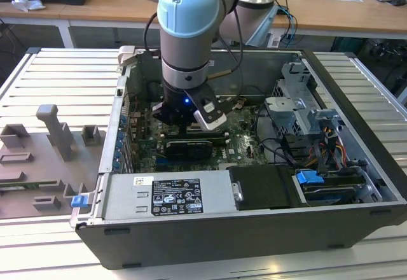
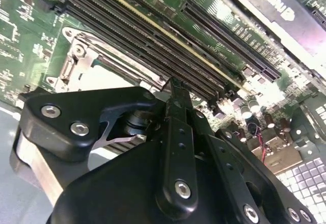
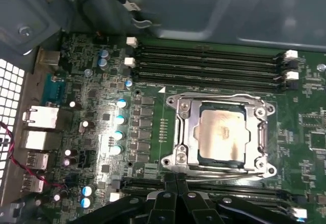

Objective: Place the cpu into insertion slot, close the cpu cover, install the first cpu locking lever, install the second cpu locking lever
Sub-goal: 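Install the second cpu locking lever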

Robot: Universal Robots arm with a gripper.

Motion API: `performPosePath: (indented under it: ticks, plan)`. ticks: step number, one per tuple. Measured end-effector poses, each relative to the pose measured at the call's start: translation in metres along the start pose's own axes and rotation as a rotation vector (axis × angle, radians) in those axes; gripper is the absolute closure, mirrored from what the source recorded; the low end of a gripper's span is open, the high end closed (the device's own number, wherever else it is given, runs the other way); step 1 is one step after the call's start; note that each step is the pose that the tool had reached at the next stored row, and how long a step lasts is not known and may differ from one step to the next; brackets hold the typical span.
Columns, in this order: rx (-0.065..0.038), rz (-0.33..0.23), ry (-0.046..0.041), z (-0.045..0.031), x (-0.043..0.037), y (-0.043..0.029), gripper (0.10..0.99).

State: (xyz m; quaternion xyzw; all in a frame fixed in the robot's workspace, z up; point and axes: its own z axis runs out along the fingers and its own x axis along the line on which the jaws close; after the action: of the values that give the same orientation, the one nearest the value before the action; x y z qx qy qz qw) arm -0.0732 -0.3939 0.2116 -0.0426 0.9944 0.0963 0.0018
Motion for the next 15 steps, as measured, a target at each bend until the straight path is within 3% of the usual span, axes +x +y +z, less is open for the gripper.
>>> performPosePath:
  ticks: [6, 15]
  plan:
    - [-0.013, -0.016, 0.0023, 0.0065, 0.0014, -0.0011, 0.980]
    - [-0.053, -0.032, 0.0015, 0.0126, 0.0016, -0.0010, 0.980]
